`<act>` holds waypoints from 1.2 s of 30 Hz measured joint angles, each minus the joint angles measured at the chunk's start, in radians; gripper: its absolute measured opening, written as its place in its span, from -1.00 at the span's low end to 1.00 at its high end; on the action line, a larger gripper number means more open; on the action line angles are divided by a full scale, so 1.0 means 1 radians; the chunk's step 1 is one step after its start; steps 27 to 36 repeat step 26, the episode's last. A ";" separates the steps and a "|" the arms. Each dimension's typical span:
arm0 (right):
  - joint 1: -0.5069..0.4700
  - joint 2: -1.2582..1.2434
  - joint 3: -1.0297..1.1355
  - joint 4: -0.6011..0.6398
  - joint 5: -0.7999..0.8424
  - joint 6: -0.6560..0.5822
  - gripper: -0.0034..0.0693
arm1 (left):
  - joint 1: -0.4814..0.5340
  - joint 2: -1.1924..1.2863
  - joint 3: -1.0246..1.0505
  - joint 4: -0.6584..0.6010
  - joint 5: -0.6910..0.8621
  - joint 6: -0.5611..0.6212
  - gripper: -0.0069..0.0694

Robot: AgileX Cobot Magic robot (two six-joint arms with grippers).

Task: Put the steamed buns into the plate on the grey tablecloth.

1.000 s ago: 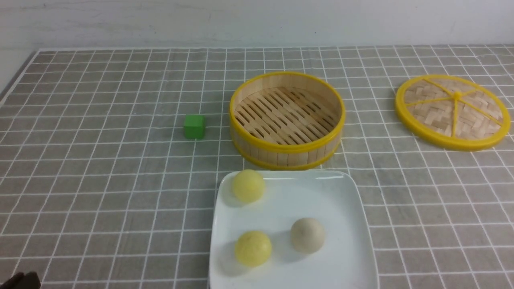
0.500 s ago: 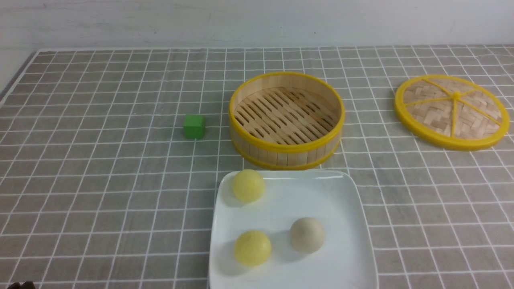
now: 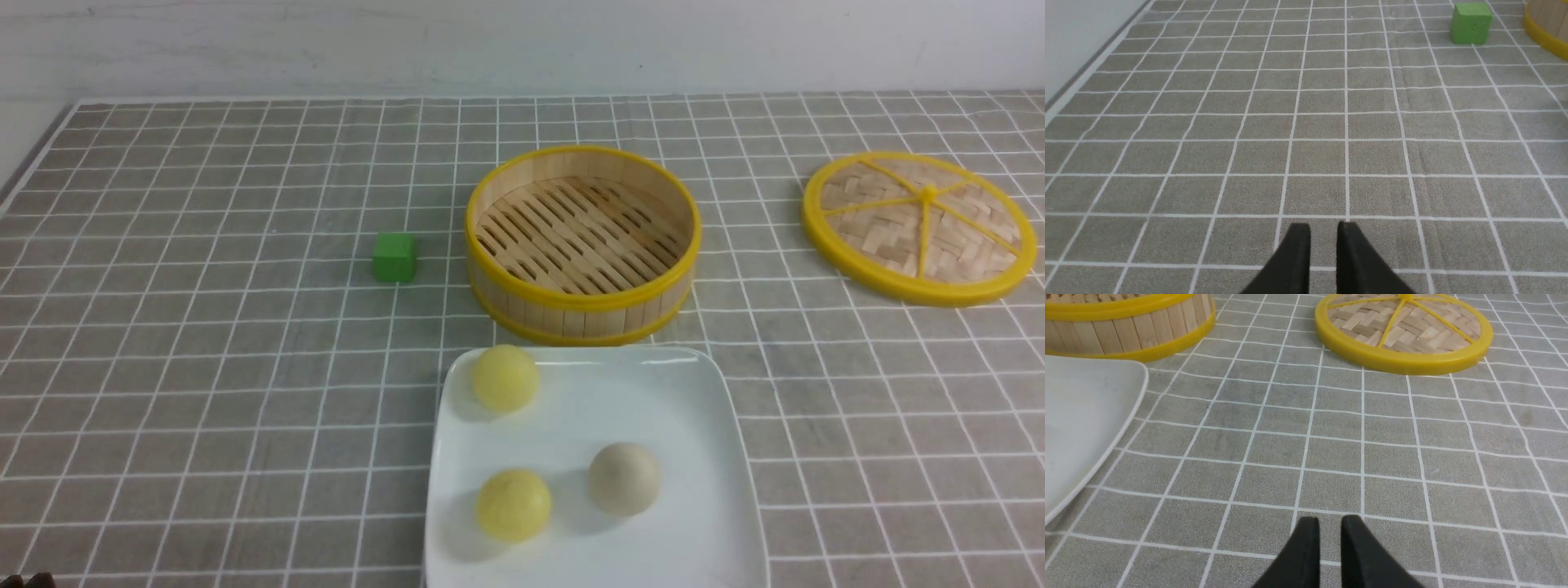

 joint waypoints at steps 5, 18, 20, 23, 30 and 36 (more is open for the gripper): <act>0.000 0.000 0.000 0.000 0.000 0.000 -0.60 | 0.000 0.000 0.000 0.031 0.000 0.000 -0.48; 0.000 0.000 0.000 0.000 0.000 0.000 -0.55 | 0.000 0.000 0.000 0.036 0.001 0.000 -0.43; 0.000 0.000 0.000 0.000 0.000 0.000 -0.55 | 0.000 0.000 0.000 0.036 0.001 0.000 -0.43; 0.000 0.000 0.000 0.000 0.000 0.000 -0.54 | 0.000 0.000 0.000 0.036 0.001 0.000 -0.42; 0.000 0.000 0.000 0.000 0.000 0.000 -0.53 | 0.000 0.000 0.000 0.036 0.001 0.000 -0.41; 0.000 0.000 0.000 0.000 0.000 0.000 -0.53 | 0.000 0.000 0.000 0.036 0.001 0.000 -0.41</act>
